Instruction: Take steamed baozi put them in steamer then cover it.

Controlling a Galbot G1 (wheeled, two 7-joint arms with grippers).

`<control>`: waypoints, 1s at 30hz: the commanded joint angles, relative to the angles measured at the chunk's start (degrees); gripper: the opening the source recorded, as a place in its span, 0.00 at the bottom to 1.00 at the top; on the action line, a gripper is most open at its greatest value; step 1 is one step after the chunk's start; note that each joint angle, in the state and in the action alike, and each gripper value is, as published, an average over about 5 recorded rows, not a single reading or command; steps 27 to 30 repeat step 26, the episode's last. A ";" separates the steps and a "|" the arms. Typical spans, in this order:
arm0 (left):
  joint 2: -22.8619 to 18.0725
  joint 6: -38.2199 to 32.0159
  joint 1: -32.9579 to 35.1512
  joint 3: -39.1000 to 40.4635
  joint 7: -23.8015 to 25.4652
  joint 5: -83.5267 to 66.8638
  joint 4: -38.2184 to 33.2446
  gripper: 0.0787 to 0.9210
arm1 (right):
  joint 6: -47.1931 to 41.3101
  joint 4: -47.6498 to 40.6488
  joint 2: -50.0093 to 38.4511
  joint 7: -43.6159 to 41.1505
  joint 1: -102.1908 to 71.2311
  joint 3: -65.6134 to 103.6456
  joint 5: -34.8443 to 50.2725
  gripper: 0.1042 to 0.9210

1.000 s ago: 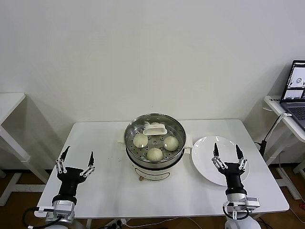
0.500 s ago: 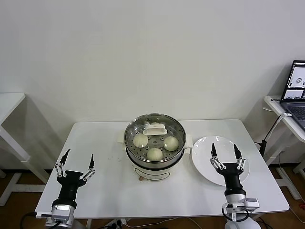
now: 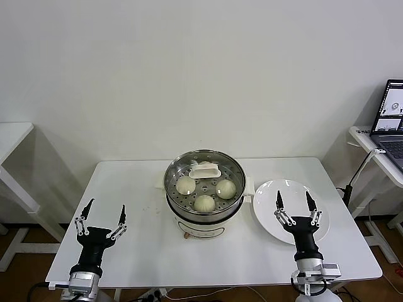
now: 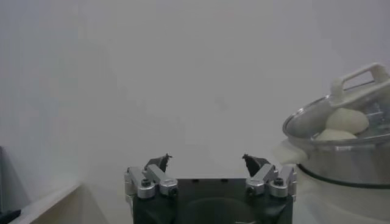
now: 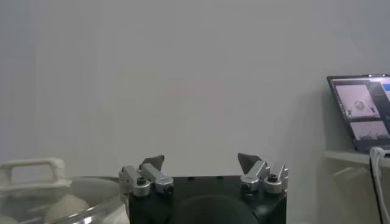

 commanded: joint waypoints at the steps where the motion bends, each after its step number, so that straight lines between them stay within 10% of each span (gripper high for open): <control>1: 0.02 -0.12 0.15 -0.04 0.07 -0.21 -0.11 0.88 | -0.28 0.36 0.03 -0.23 -0.03 0.00 -0.25 0.88; 30: 0.00 -0.62 0.50 0.04 0.16 0.02 0.06 0.88 | -2.44 1.39 0.01 -0.29 -0.18 0.17 -1.23 0.88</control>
